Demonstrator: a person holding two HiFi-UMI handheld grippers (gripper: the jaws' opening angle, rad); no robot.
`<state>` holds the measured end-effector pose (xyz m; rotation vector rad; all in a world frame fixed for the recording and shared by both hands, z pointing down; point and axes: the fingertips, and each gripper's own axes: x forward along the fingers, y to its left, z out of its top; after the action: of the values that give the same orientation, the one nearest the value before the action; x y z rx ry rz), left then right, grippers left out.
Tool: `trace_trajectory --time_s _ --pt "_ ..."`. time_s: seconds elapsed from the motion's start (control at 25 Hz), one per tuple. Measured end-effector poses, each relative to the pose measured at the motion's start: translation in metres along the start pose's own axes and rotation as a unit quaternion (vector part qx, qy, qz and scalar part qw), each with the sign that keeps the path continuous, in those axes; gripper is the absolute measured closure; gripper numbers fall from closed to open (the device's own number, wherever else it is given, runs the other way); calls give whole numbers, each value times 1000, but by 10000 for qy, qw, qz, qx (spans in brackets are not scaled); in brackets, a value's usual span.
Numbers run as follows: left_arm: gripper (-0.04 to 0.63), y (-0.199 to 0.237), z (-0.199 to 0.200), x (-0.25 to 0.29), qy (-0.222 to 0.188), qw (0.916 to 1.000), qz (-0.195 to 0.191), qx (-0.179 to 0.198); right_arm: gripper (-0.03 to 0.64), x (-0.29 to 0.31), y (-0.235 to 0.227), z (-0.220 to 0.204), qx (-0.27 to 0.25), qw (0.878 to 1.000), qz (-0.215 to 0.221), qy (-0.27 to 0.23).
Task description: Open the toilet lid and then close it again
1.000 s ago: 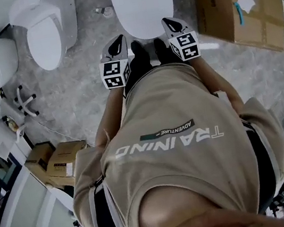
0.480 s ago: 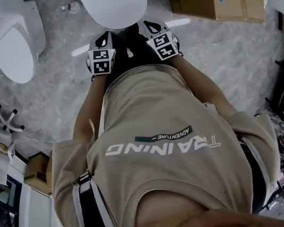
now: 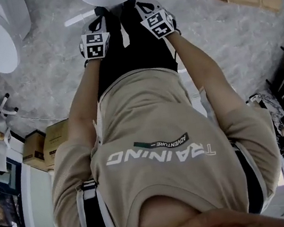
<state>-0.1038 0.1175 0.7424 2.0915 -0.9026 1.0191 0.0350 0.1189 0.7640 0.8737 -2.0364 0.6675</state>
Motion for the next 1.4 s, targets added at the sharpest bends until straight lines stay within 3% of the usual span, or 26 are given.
trace_trajectory --time_s 0.12,0.28,0.56,0.76,0.96,1.4 --pt "591 11 -19 32 48 9999 -69 -73 603 37 -11 -24 126 9994 -4 337" --pt "591 27 -55 67 312 9991 -129 -274 603 72 -7 -57 804 9948 104 613" --pt "591 36 -92 129 487 9970 -188 -570 603 120 -16 -96 987 9933 168 574" --pt "591 42 -98 151 311 9963 -84 -803 604 145 -32 -97 1276 9913 71 317" --pt "591 44 -92 163 239 9957 -27 -899 603 146 -30 -101 1123 9929 187 345" --pt "592 46 -89 163 75 9983 -136 -556 603 153 -29 -86 868 9960 156 116"
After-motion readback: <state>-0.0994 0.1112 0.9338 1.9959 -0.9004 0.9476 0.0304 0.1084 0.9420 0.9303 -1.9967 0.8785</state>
